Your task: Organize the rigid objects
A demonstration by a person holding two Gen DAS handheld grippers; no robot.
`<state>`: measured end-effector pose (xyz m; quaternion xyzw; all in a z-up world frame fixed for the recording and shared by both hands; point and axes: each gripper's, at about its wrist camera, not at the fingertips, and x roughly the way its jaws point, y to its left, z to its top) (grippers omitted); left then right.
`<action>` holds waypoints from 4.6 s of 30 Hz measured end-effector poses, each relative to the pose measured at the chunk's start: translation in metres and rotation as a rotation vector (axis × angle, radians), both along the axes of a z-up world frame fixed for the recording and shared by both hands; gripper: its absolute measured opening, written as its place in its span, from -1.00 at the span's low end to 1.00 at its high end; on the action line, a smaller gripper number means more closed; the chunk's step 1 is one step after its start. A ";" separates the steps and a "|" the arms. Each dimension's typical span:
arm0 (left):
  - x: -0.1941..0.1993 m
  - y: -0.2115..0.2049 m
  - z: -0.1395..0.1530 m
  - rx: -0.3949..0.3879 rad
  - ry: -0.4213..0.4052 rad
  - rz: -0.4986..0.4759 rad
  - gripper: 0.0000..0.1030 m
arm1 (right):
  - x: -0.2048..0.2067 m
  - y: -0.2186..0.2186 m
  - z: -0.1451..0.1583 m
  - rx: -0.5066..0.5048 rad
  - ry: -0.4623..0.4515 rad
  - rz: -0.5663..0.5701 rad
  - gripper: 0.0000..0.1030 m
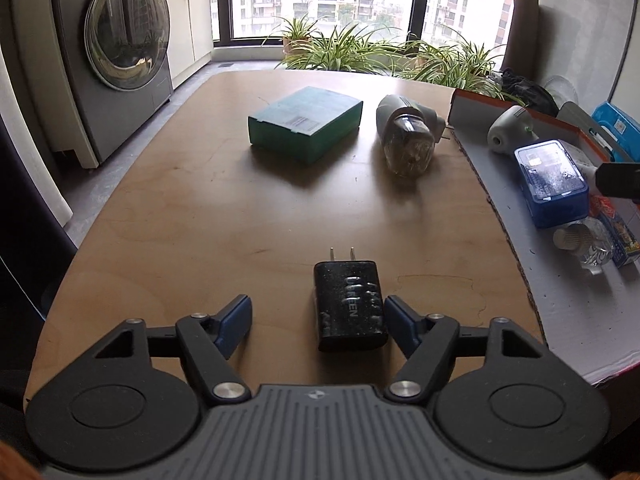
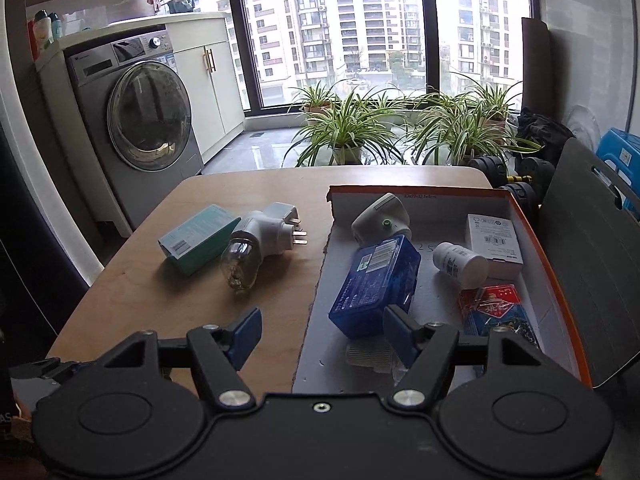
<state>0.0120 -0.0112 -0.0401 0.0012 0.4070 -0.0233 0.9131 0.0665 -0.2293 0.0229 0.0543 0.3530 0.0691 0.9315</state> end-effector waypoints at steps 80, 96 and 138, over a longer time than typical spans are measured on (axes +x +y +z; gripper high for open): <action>-0.024 -0.122 0.072 -0.151 -0.173 -0.294 -0.30 | -0.092 -0.085 0.013 -0.040 -0.127 -0.290 0.32; -0.028 -0.130 0.068 -0.121 -0.135 -0.246 -0.30 | -0.090 -0.093 0.008 -0.039 -0.120 -0.276 0.32; -0.023 -0.147 0.045 -0.103 -0.060 -0.253 -0.30 | -0.085 -0.098 -0.022 -0.029 -0.063 -0.275 0.32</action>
